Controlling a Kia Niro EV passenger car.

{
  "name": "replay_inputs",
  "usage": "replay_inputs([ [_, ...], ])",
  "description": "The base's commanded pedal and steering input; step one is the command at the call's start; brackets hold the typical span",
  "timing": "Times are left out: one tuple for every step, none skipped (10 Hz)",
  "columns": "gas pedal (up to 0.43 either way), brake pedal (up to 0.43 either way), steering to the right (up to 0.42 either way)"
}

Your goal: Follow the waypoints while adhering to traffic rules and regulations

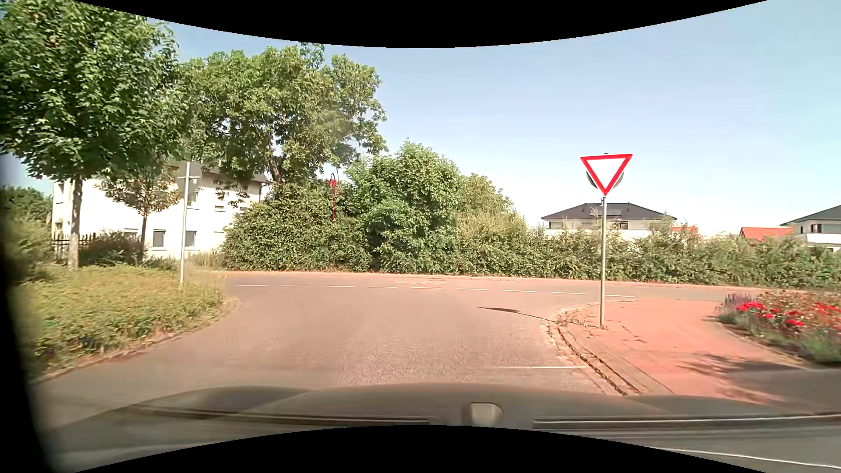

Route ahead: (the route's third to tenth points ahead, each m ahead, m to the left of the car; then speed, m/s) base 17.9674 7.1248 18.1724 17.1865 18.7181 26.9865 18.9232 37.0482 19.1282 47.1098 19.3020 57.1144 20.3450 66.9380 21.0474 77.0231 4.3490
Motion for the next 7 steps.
replay_inputs([
  [0.000,0.006,0.006],
  [0.000,0.006,0.012],
  [0.000,0.006,0.021],
  [0.000,0.006,0.032],
  [0.000,0.006,0.040],
  [0.000,0.012,0.051],
  [0.000,0.018,0.056],
])
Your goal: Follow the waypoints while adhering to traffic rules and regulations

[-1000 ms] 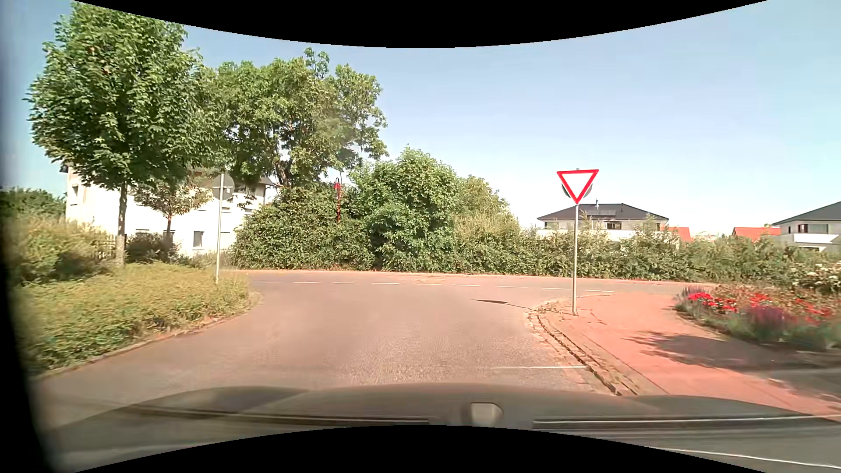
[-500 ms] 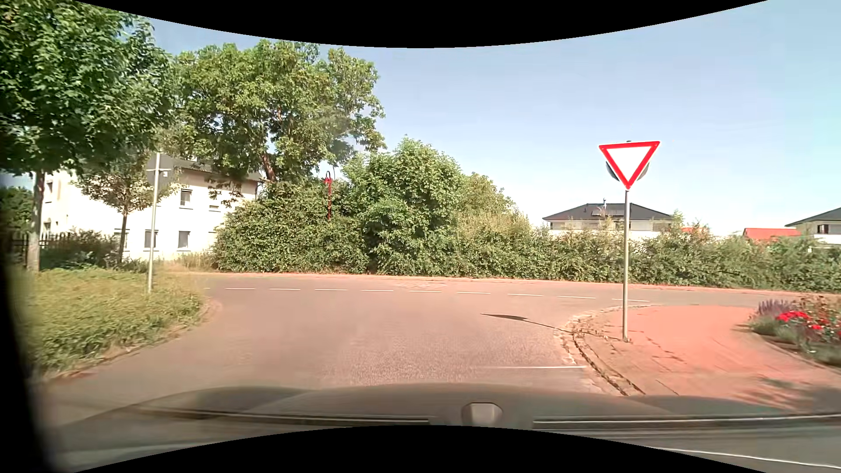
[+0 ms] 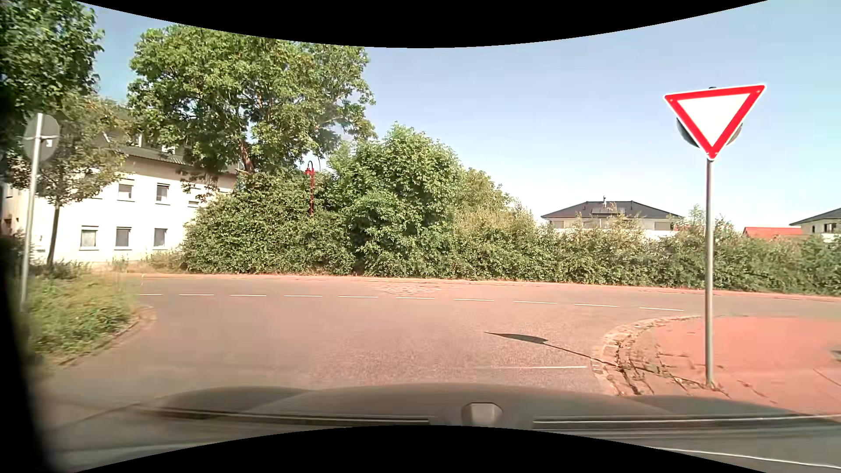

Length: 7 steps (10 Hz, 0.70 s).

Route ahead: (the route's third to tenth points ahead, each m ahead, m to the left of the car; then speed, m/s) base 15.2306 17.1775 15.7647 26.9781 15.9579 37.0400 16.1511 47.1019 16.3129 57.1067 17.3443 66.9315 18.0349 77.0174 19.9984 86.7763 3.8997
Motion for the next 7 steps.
replay_inputs([
  [0.000,0.030,0.060],
  [0.000,0.049,0.061],
  [0.000,0.061,0.060],
  [0.000,0.073,0.060],
  [0.000,0.091,0.061],
  [0.000,0.116,0.074],
  [0.000,0.122,0.094],
])
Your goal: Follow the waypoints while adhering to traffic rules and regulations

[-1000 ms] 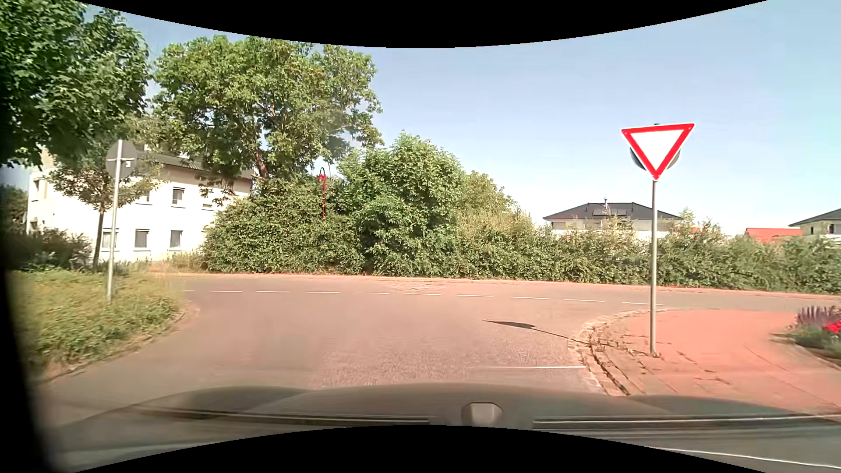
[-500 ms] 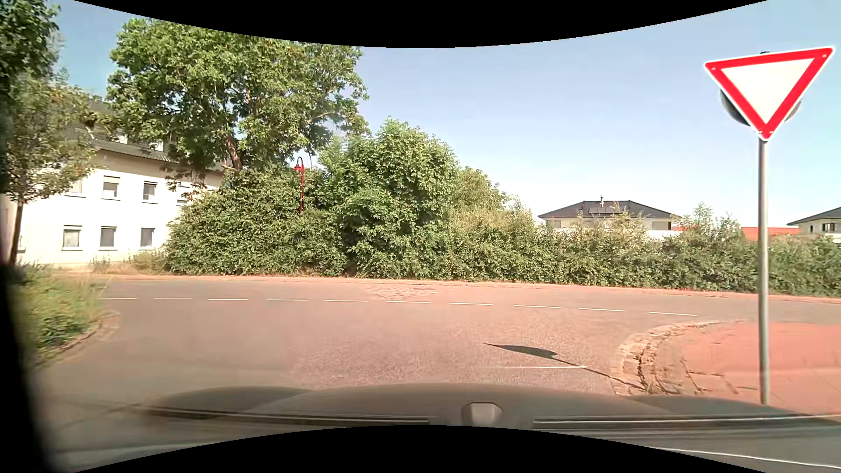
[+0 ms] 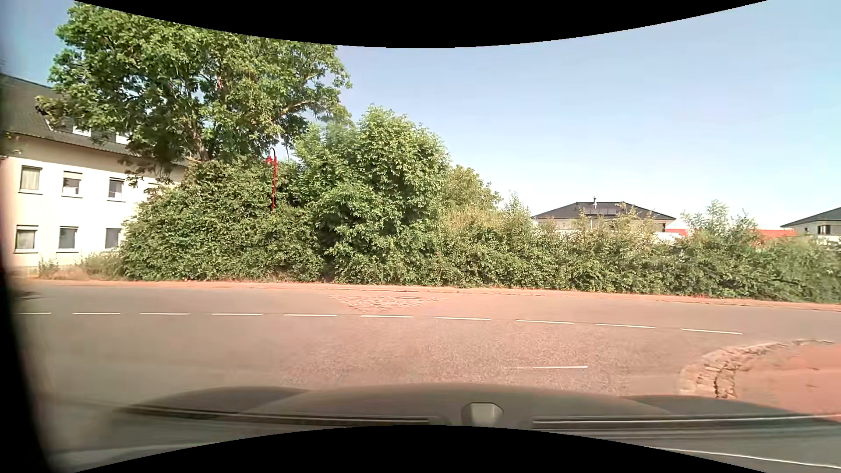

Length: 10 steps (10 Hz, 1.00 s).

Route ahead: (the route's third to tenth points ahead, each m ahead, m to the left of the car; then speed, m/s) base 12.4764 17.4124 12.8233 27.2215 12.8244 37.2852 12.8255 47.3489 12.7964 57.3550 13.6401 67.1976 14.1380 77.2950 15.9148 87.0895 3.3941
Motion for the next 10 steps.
replay_inputs([
  [0.000,0.128,0.104],
  [0.000,0.140,0.110],
  [0.000,0.146,0.111],
  [0.000,0.159,0.110],
  [0.000,0.171,0.107],
  [0.000,0.183,0.105],
  [0.000,0.183,0.102],
  [0.000,0.189,0.098],
  [0.000,0.201,0.096],
  [0.000,0.220,0.092],
])
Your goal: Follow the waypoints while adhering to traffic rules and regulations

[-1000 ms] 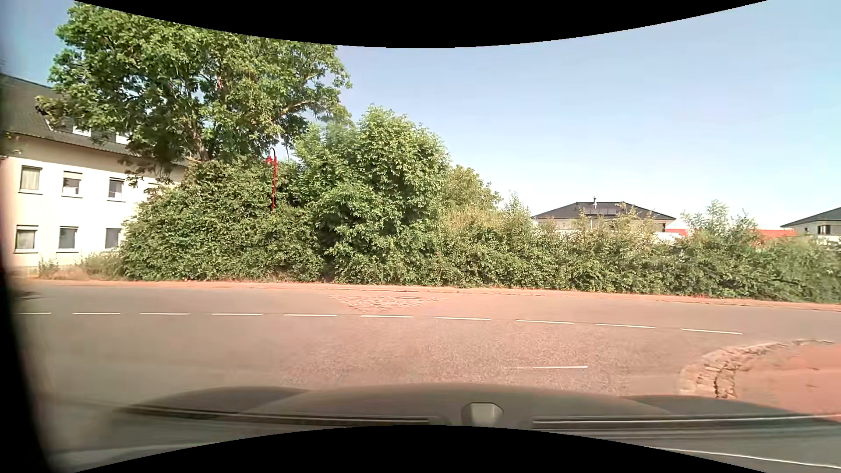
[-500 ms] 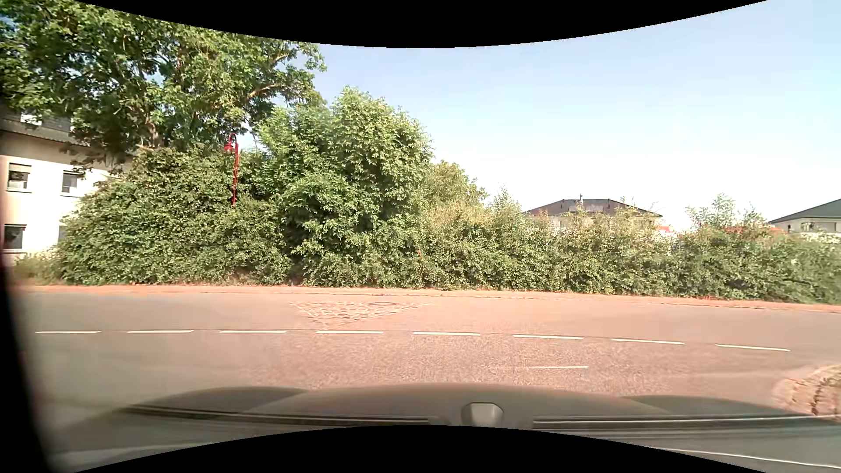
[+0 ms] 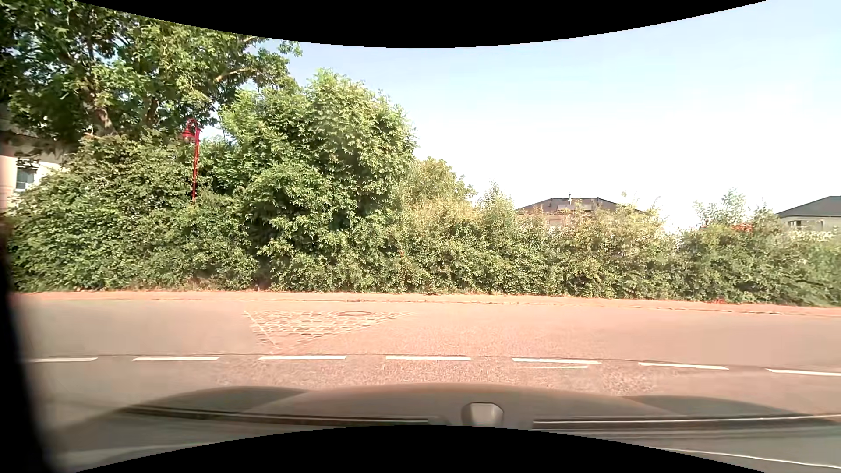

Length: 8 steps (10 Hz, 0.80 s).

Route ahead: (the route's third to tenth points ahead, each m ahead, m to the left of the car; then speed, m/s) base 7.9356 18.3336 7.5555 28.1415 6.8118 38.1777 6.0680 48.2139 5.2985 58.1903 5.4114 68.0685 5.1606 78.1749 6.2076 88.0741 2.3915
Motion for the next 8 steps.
replay_inputs([
  [0.000,0.238,0.086],
  [0.000,0.256,0.076],
  [0.000,0.262,0.058],
  [0.000,0.262,0.043],
  [0.000,0.262,0.030],
  [0.000,0.262,0.023],
  [0.000,0.262,0.018],
  [0.000,0.250,0.014],
])
